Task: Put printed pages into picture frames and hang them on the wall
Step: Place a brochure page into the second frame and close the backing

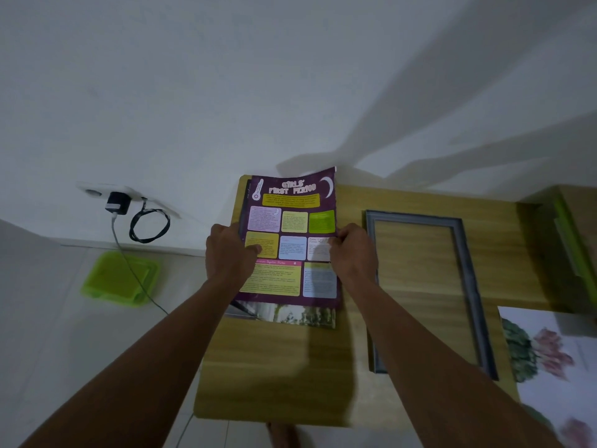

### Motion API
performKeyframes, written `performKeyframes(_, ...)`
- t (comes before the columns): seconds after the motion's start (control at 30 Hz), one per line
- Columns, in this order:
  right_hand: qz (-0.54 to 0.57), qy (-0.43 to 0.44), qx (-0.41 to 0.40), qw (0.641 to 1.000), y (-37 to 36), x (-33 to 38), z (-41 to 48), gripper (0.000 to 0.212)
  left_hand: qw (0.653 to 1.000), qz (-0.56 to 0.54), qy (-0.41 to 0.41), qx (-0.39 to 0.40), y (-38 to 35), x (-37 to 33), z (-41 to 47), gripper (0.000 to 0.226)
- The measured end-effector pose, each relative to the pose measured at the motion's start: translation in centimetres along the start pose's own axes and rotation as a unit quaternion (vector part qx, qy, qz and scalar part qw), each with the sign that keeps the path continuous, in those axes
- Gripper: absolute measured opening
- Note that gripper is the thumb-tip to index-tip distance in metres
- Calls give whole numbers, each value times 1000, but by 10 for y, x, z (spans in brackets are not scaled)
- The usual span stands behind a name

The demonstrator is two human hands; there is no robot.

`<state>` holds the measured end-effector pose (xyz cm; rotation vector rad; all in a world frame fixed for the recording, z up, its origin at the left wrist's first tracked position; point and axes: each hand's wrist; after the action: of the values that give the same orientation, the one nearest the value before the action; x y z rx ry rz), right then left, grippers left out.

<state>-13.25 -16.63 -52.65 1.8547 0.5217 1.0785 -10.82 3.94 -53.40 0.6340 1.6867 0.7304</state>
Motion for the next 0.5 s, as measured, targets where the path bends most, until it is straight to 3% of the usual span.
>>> performKeyframes(0.23, -39, 46, -56, 997, 0, -5, -6, 12, 1000, 16, -4, -9, 1, -3, -7, 44)
performKeyframes(0.33, 38, 55, -9, 998, 3, -1, -7, 6, 999, 35, -11, -9, 1, -2, -9, 43)
performKeyframes(0.5, 219, 12, 73, 973, 9, -2, -8, 21, 999, 50, -17, -7, 4, -3, -14, 34)
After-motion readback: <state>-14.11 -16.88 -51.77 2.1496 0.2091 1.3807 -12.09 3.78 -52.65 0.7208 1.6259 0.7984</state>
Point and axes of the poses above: each hand's wrist, its own z-axis towards the middle knuckle, its own y-axis out of the back of the hand, x = y × z, and after that the axes turned 7 degrees about -z, right-handed
